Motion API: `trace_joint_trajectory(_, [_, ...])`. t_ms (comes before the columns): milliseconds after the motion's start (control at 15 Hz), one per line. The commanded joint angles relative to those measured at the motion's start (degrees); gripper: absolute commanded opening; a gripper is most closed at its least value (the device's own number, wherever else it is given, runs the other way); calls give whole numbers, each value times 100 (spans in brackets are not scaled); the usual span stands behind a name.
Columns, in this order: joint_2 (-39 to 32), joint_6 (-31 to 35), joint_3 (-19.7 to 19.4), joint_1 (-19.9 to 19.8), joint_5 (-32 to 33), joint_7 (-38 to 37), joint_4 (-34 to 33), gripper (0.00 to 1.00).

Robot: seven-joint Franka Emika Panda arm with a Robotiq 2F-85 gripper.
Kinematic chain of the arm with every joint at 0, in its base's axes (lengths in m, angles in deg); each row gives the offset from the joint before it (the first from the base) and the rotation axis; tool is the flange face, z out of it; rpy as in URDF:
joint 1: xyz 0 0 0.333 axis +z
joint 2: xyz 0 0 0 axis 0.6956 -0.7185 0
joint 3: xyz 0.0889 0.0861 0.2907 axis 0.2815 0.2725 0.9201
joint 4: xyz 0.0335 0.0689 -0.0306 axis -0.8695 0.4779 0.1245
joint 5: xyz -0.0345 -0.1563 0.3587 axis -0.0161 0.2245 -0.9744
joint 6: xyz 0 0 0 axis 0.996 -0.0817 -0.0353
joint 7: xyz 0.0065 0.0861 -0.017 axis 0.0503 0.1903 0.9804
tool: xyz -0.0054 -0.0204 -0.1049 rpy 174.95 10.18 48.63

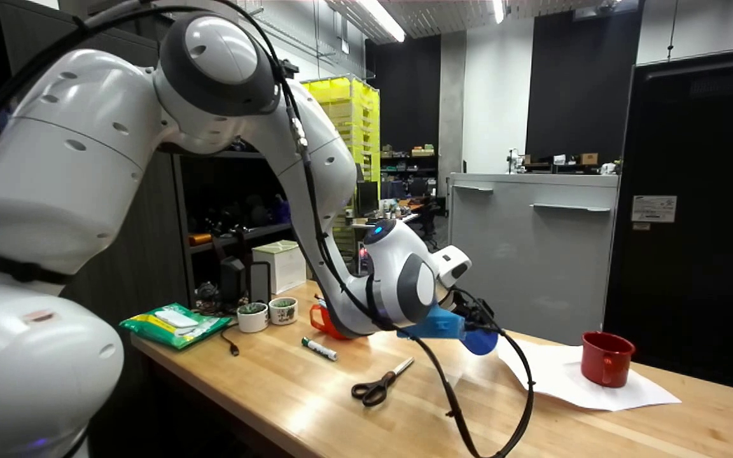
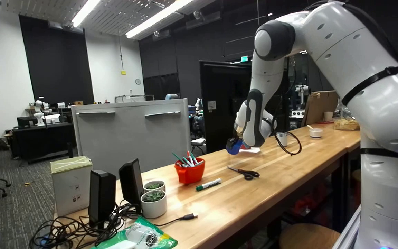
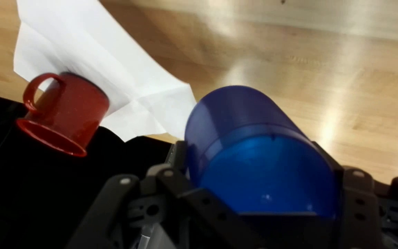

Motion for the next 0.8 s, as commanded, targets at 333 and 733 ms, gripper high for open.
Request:
trace_joint_trajectory(333, [-136,-131,58,596,-806,-86,374,95])
trace_joint_trajectory(733, [-120,-186,558,344,-1698,606,565,100])
